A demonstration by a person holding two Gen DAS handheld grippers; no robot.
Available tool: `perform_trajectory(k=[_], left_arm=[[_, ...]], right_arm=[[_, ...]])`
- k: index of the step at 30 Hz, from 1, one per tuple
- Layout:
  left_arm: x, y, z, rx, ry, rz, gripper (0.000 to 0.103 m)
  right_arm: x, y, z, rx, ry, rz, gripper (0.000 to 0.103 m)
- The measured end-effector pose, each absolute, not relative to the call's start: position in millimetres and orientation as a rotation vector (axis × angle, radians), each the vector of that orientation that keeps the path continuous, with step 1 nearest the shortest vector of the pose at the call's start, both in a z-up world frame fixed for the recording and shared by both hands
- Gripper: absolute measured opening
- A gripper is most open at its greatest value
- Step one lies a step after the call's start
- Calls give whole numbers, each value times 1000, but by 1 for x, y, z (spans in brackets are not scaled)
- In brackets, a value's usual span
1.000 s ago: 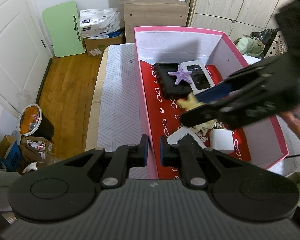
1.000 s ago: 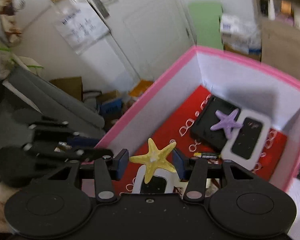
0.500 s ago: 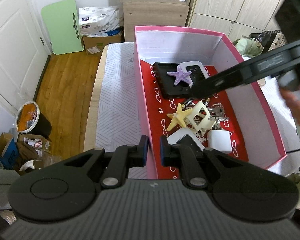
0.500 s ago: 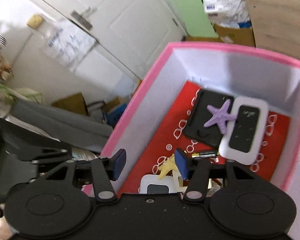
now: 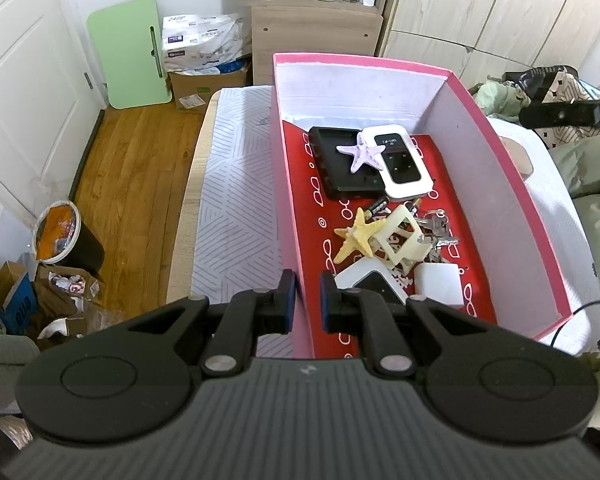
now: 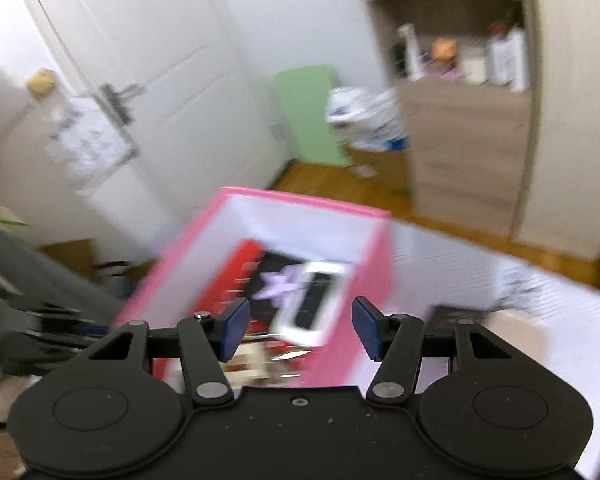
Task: Organize rigid objects
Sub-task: 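Grasp the black battery pack on the bed with the right gripper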
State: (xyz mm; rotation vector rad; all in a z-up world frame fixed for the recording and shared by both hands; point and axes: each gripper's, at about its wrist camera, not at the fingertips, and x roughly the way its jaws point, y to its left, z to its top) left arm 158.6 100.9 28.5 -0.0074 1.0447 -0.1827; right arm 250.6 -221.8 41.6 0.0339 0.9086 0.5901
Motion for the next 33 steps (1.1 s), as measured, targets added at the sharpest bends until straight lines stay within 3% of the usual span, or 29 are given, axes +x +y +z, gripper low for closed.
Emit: perform_trajectory(k=[5, 16, 23, 29, 32, 33], left_arm=[[159, 101, 29, -8, 1047, -184, 11], [159, 103, 29, -7, 1057, -200, 11], [162, 102, 29, -6, 1059, -209, 11], [161, 103, 28, -10, 1064, -210, 11], [160, 102, 29, -4, 1062, -211, 11], [161, 101, 29, -1, 1062, -212, 11]], right_arm=[[265, -242, 19, -28, 888, 500, 62], [291, -236, -37, -514, 867, 740, 67], [310, -232, -46, -663, 851, 818, 81], [335, -229, -66, -693, 966, 878, 84], [348, -233, -69, -590, 1043, 868, 80], [353, -236, -68, -522, 1073, 870, 65]])
